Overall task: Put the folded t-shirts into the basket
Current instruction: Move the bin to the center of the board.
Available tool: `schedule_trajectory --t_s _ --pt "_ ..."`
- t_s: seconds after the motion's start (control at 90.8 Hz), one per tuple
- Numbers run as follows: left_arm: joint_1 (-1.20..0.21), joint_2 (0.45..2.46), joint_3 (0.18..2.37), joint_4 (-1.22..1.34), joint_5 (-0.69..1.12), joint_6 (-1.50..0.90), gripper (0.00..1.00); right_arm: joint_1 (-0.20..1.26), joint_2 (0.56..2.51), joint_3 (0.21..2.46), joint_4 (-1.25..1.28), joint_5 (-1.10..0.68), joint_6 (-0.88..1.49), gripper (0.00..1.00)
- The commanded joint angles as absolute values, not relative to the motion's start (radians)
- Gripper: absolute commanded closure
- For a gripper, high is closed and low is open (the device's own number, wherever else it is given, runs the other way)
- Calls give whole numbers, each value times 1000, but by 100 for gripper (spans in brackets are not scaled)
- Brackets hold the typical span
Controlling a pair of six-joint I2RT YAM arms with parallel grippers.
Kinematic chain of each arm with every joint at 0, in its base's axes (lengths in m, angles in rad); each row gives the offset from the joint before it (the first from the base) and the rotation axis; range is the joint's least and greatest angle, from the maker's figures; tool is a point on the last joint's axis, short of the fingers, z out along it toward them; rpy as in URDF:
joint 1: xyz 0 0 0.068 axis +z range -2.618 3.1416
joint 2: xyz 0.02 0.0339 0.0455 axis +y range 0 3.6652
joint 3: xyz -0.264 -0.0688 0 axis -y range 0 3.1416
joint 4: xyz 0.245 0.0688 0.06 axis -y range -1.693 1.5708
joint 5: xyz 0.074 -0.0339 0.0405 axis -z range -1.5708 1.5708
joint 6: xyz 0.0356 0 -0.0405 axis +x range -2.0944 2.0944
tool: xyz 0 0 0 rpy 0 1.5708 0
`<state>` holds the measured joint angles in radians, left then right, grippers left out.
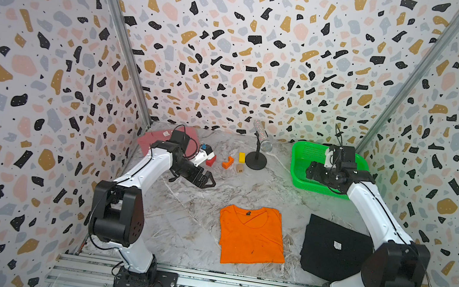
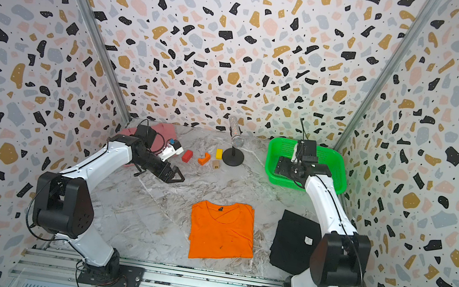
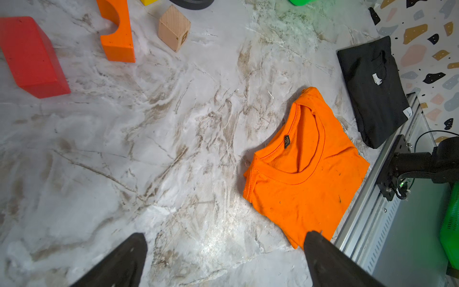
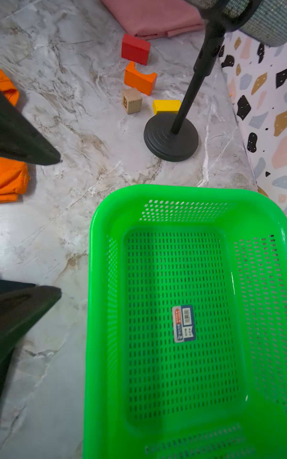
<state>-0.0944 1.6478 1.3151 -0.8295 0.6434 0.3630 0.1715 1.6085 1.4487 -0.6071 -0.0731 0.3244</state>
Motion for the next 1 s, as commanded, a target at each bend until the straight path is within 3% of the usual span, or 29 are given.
schedule_trajectory --t_s 0.0,0.275,0.507,0.738,0.991 --pt "-92 1626 1293 -838 635 355 0 219 1706 1562 -703 -51 272 21" --pt "-93 1607 1272 -820 611 356 0 228 1990 1790 -694 -6 291 30" --pt "-94 1591 1264 -814 599 357 0 228 2107 1877 -722 13 238 36" --pt "-94 1594 1270 -823 592 352 0 235 2090 1805 -727 -54 270 54" --pt "-94 1602 1268 -817 596 344 0 270 1981 1652 -644 -157 390 60"
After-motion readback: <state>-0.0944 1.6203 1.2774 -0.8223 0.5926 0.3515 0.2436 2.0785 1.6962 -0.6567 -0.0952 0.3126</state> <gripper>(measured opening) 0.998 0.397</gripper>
